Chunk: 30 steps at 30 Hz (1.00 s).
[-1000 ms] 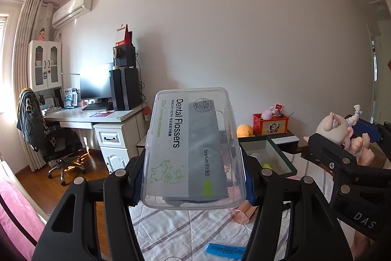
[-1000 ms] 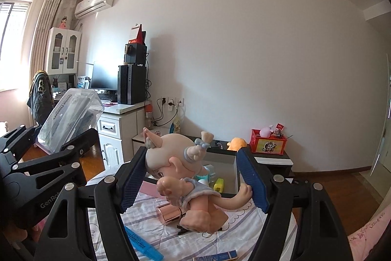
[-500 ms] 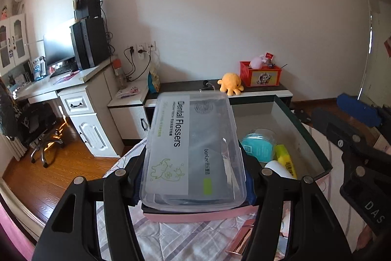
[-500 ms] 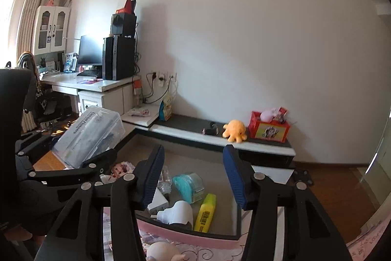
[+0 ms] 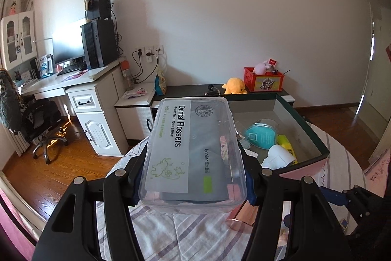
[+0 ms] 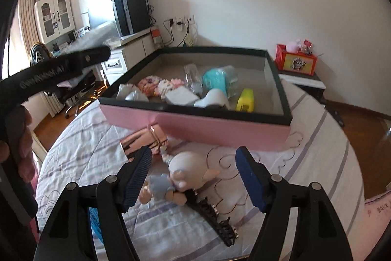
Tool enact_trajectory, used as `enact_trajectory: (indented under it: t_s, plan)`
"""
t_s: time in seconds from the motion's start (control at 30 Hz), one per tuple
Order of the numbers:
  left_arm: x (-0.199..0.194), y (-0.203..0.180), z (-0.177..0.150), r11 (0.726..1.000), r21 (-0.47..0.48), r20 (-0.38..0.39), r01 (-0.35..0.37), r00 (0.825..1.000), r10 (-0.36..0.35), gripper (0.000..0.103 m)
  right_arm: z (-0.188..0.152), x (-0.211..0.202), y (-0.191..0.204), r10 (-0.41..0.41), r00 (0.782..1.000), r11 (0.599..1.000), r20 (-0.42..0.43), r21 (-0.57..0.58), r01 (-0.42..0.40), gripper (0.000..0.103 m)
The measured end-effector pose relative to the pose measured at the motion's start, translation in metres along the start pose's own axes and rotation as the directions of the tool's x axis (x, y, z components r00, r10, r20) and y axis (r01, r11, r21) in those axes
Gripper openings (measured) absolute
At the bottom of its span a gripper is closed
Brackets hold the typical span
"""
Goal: Organize rigid objects
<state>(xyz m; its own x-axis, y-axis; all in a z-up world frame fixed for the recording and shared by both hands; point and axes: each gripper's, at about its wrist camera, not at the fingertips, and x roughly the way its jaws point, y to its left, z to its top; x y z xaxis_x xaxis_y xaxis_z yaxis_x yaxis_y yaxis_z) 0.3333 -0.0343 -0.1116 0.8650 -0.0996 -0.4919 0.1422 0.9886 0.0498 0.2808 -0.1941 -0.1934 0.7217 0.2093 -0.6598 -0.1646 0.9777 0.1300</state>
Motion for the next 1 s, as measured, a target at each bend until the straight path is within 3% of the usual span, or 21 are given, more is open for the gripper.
enact_trajectory:
  t_s: [0.1, 0.23, 0.3, 0.4, 0.6, 0.73, 0.9, 1.0]
  plan:
    - [-0.006, 0.002, -0.001, 1.000, 0.003, 0.003, -0.002, 1.000, 0.002, 0.062, -0.004, 0.014, -0.004, 0.025, 0.998, 0.999, -0.049, 0.031, -0.024, 0.072]
    - [-0.006, 0.006, -0.001, 1.000, -0.001, -0.002, -0.004, 1.000, 0.004, 0.062, -0.004, 0.027, -0.006, 0.079, 0.992, 0.996, -0.094, 0.055, -0.074, 0.058]
    - [-0.006, 0.007, -0.001, 1.000, -0.001, -0.004, -0.002, 1.000, 0.002, 0.062, -0.003, 0.031, -0.011, 0.130, 0.986, 0.989, -0.102, 0.090, -0.122, 0.055]
    - [-0.006, 0.007, -0.001, 1.000, 0.000, -0.004, -0.001, 1.000, 0.001, 0.062, -0.003, 0.022, -0.010, 0.135, 0.988, 0.988, -0.069, 0.088, -0.129, 0.046]
    - [-0.003, 0.005, 0.000, 1.000, 0.011, 0.001, 0.004, 1.000, -0.004, 0.062, 0.009, -0.008, -0.002, 0.061, 0.998, 0.998, 0.030, 0.020, -0.062, 0.046]
    - [0.009, 0.001, 0.008, 1.000, 0.027, 0.002, 0.002, 1.000, -0.002, 0.062, 0.039, -0.037, -0.002, -0.004, 0.989, 1.000, 0.146, -0.024, 0.008, 0.046]
    - [0.042, -0.008, 0.021, 0.998, 0.054, -0.028, 0.019, 0.999, -0.018, 0.062, 0.077, -0.030, -0.015, -0.111, 0.973, 0.991, 0.204, -0.052, 0.124, 0.046]
    - [0.068, -0.015, 0.025, 0.997, 0.076, -0.067, 0.026, 0.998, -0.021, 0.062, 0.097, -0.006, -0.026, -0.165, 0.970, 0.982, 0.181, -0.059, 0.178, 0.046]
